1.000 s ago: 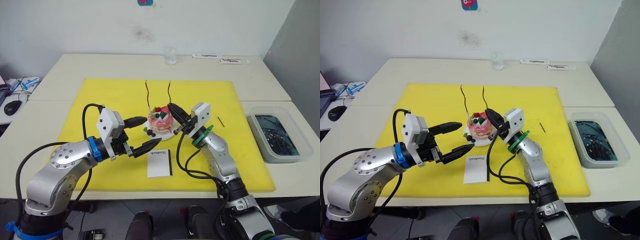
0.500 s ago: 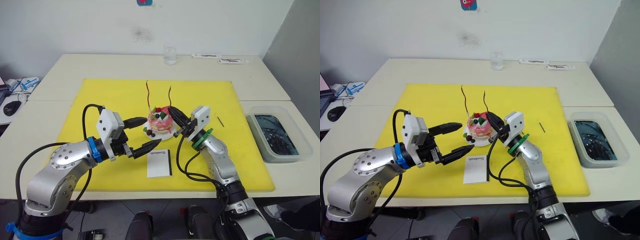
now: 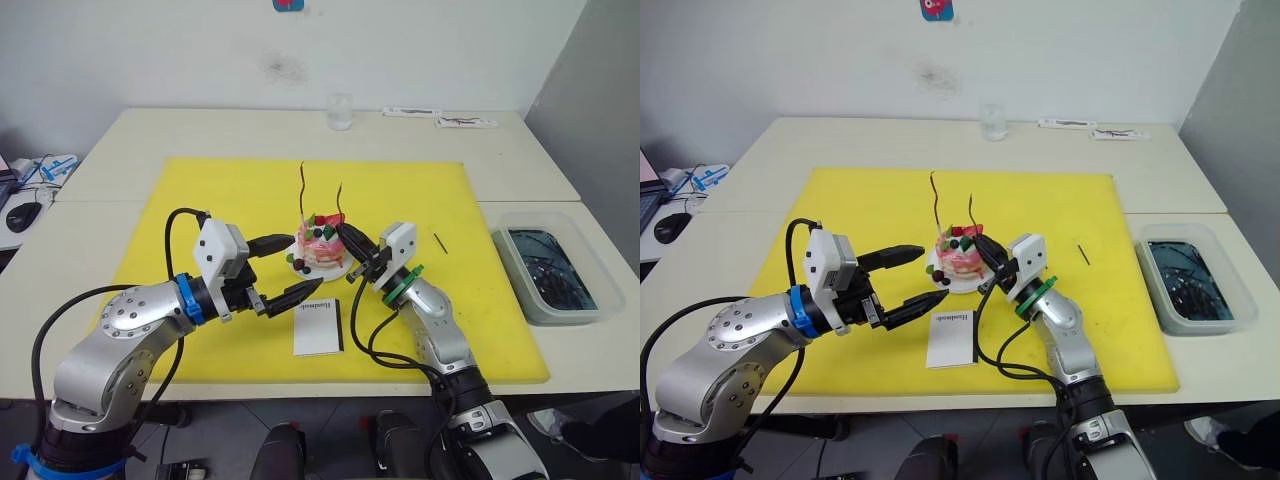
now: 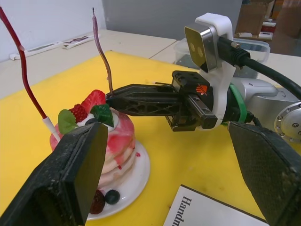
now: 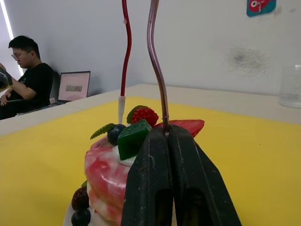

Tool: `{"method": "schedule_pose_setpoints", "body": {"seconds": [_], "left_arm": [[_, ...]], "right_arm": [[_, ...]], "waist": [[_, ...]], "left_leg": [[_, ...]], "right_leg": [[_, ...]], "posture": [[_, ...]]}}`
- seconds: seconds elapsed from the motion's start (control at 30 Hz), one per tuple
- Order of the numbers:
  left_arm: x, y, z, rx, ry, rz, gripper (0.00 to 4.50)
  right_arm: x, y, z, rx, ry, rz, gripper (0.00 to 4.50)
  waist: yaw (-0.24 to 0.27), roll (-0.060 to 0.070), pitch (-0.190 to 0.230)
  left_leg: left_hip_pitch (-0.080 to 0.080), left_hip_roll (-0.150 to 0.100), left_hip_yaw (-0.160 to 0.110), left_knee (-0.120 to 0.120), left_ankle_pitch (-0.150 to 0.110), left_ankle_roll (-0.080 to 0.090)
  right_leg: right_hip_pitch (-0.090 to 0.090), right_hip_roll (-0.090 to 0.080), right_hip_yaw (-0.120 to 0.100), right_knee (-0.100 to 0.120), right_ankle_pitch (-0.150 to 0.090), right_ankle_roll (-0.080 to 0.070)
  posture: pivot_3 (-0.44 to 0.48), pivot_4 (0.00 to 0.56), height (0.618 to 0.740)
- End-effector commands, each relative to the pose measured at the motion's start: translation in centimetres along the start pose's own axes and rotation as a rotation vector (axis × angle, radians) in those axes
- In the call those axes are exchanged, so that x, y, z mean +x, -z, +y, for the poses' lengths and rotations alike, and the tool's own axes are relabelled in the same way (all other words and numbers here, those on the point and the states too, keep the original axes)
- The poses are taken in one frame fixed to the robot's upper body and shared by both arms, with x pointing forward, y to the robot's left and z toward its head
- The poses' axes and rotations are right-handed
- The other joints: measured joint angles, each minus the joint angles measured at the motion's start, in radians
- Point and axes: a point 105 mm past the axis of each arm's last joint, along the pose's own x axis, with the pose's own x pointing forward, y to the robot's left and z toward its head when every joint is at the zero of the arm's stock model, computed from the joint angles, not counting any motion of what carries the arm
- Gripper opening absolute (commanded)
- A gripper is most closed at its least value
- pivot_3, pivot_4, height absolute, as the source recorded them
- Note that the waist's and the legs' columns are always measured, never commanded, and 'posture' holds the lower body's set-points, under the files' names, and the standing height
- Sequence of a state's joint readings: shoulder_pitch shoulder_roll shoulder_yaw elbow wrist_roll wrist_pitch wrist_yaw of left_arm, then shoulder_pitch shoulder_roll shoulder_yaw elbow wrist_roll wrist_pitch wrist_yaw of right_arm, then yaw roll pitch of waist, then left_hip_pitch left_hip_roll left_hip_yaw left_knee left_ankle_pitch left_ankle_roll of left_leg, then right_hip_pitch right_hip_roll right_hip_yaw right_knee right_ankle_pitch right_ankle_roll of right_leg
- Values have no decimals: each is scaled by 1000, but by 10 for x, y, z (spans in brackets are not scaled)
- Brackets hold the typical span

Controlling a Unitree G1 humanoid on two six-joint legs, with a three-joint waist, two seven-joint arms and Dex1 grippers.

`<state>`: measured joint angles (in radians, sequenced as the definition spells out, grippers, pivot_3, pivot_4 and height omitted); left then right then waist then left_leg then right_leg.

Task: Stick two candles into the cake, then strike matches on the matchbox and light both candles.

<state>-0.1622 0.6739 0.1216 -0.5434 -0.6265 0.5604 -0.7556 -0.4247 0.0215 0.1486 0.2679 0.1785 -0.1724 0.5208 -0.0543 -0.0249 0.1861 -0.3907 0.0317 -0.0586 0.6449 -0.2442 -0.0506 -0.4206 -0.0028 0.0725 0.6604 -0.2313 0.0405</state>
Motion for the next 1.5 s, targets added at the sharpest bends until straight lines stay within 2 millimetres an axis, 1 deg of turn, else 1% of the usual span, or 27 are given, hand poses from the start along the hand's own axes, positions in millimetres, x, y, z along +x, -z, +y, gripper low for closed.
{"method": "schedule_pose_setpoints", "body": {"seconds": [0.03, 0.13, 0.27, 0.33, 0.4, 0.6, 0.73, 0.83, 0.93, 1.03, 1.13, 1.17, 1.23, 1.3, 1.37, 1.47, 1.5], "left_arm": [[0, -8, 0, 36, 2, -19, 4500], [0, -8, 0, 36, 2, -19, 4500], [0, -8, -1, 39, 1, -19, 4500], [1, -8, -1, 42, 0, -18, 4500], [1, -8, -1, 45, 0, -18, 4500], [1, -9, 0, 55, -6, -15, 4500], [0, -7, 1, 62, -18, -12, 4500], [-3, -6, 3, 55, -27, -5, 4500], [-12, 0, 6, 3, -11, 40, 4500], [-28, 4, 13, -86, 2, 109, 4500], [-42, 7, 14, -251, 29, 166, 4500], [-47, 9, 11, -317, 50, 194, 4500], [-57, 15, 2, -420, 107, 258, 4500], [-65, 27, -10, -518, 154, 356, 4500], [-67, 34, -15, -608, 159, 389, 4500], [-63, 41, -13, -758, 127, 384, 4500], [-60, 44, -13, -816, 126, 378, 4500]], "right_arm": [[0, 5, 4, 14, -5, 12, 23], [2, 4, 7, 18, -18, 9, 23], [3, -7, 9, 22, -29, -37, 23], [4, -11, 7, 24, -19, -52, 474], [4, -16, 6, 17, -19, -68, 1049], [5, -34, 6, -17, -39, -105, 3210], [2, -45, 4, -29, -37, -115, 3210], [-4, -50, 7, -33, -63, -102, 3210], [-21, -53, 12, -63, -131, -52, 3210], [-40, -56, 13, -113, -191, 16, 3210], [-56, -61, 16, -139, -256, 81, 3210], [-62, -60, 18, -152, -281, 115, 3048], [-73, -58, 20, -180, -336, 175, 2586], [-82, -52, 17, -242, -368, 278, 1915], [-89, -46, 14, -279, -396, 376, 1115], [-94, -41, 11, -332, -429, 476, 30], [-93, -41, 10, -347, -432, 496, 30]], "waist": [[0, 0, 0], [0, 0, 0], [0, 0, 0], [0, 0, 0], [0, 0, 0], [0, 0, 0], [0, 0, 0], [0, 0, 0], [0, 0, 0], [-1, 0, 1], [-2, 0, 1], [-3, 0, 1], [-3, 0, 1], [-3, 0, 2], [-2, 0, 2], [-1, -1, 3], [-2, -1, 3]], "left_leg": [[0, 0, 0, 0, 0, 0], [0, 0, 0, 0, 0, 0], [0, 0, 0, 0, 0, 0], [0, 0, 0, 0, 0, 0], [0, 0, 0, 0, 0, 0], [0, 0, 0, 0, 0, 0], [0, 0, 0, -1, 0, 0], [-1, 0, 0, -1, 0, 0], [-1, 0, 0, -1, 0, 0], [-1, 0, 0, -1, 0, 0], [-1, 0, -1, -1, 0, 0], [-1, 0, -1, -1, 0, 0], [-1, 0, 0, -1, 0, 0], [-1, 0, 0, -2, 0, 0], [-1, 0, 0, -1, 0, 0], [-1, 0, -1, -1, 0, 0], [-1, 0, -1, -1, 0, 0]], "right_leg": [[0, 0, 0, 0, 0, 0], [0, 0, 0, 0, 0, 0], [0, 0, 0, 0, 0, 0], [0, 0, 0, 0, 0, 0], [0, 0, 0, 0, 0, 0], [0, 0, 0, 0, 0, 0], [-1, 0, 0, 0, -1, -1], [-1, 0, 0, -1, -1, -1], [-1, 0, 0, -1, -1, -1], [-1, 0, 0, -1, -2, -1], [-2, 0, -1, -1, -2, -1], [-2, 0, -1, -1, -2, -1], [-2, 0, -1, -1, -3, -1], [-2, 0, -1, -2, -3, -1], [-2, 0, -1, -2, -3, -1], [-2, -1, -1, -2, -3, -1], [-2, -1, -1, -2, -3, -1]], "posture": [[0, 150, 740], [0, 150, 740], [0, 150, 740], [0, 150, 740], [0, 150, 740], [0, 150, 740], [0, 150, 740], [0, 150, 740], [0, 150, 740], [0, 150, 740], [0, 150, 740], [0, 150, 740], [0, 150, 740], [0, 150, 740], [0, 150, 740], [0, 150, 740], [0, 150, 740]]}}
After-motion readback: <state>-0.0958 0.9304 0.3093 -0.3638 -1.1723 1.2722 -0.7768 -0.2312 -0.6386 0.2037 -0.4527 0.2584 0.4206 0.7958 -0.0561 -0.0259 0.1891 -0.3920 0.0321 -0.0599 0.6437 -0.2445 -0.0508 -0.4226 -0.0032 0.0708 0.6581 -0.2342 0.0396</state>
